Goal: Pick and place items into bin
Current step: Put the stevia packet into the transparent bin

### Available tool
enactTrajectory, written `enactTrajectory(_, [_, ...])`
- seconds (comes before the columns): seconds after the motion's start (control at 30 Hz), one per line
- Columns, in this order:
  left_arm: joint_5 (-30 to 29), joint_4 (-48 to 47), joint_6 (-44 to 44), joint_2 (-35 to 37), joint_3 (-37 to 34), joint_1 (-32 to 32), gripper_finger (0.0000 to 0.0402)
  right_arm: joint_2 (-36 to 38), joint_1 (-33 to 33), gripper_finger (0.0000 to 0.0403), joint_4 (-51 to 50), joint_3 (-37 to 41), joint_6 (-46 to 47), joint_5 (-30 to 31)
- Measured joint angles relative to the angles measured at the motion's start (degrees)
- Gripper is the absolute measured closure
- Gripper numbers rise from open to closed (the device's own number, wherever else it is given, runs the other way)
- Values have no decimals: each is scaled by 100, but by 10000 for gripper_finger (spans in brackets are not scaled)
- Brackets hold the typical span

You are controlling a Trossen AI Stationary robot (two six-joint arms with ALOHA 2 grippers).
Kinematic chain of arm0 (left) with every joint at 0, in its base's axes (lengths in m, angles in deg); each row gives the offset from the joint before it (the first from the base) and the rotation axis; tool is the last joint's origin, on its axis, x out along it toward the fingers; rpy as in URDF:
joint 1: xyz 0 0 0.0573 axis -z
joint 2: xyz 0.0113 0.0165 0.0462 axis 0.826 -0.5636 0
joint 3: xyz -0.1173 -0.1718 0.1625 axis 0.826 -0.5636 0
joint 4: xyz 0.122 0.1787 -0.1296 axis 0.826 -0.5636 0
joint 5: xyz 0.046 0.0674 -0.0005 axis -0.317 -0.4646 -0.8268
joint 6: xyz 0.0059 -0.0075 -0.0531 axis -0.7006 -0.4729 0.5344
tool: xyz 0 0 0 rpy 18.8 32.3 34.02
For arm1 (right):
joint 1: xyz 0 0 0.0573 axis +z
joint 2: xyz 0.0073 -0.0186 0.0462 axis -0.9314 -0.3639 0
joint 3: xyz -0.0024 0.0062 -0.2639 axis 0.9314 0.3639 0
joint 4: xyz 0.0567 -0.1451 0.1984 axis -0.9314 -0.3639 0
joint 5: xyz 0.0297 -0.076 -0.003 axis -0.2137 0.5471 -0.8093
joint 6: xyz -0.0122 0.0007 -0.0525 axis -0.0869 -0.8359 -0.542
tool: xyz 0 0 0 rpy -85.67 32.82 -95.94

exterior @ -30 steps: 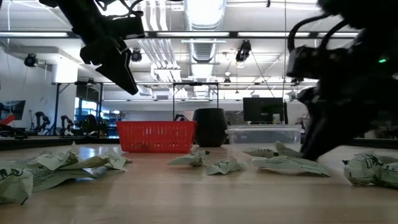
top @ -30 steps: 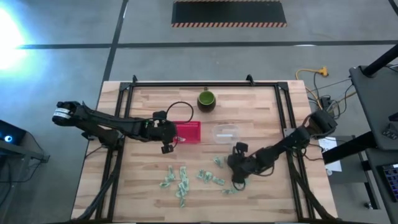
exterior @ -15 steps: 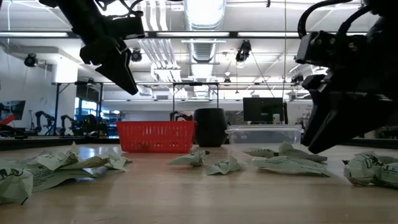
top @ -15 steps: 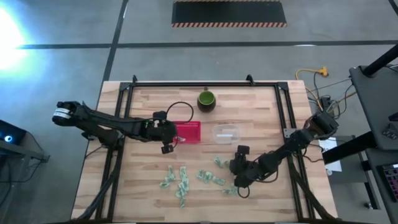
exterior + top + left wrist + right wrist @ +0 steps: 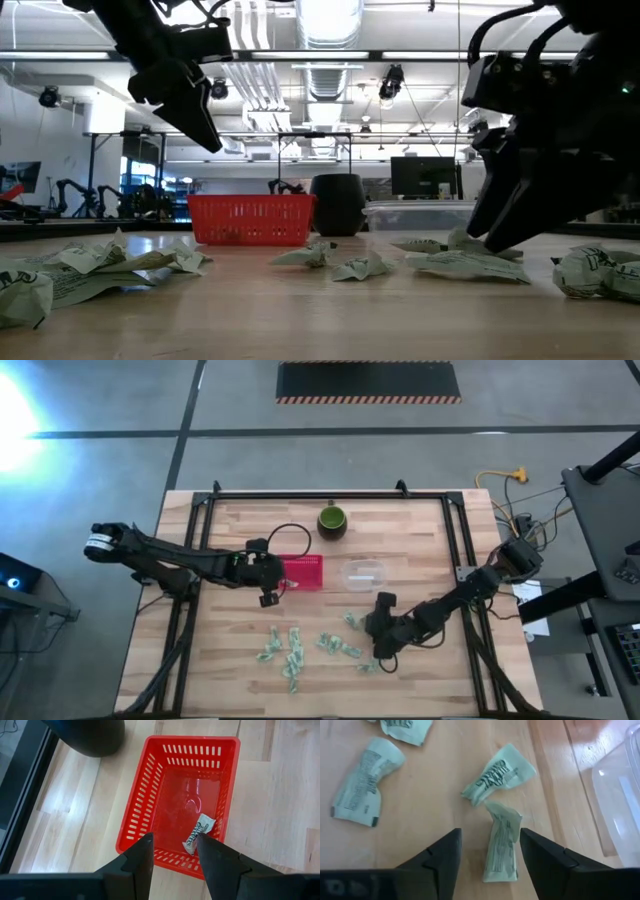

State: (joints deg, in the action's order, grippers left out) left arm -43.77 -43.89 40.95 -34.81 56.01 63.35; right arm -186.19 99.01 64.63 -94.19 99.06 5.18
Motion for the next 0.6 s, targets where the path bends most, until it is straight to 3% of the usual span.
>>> enactTrajectory(0.37, [2,-2,1,0,-2,0,267,2,-101,250,21,166,259,-87])
enactTrajectory(0.6, [1,0,1,0,-2,0,267,2,-101,322,5,170,65,-108])
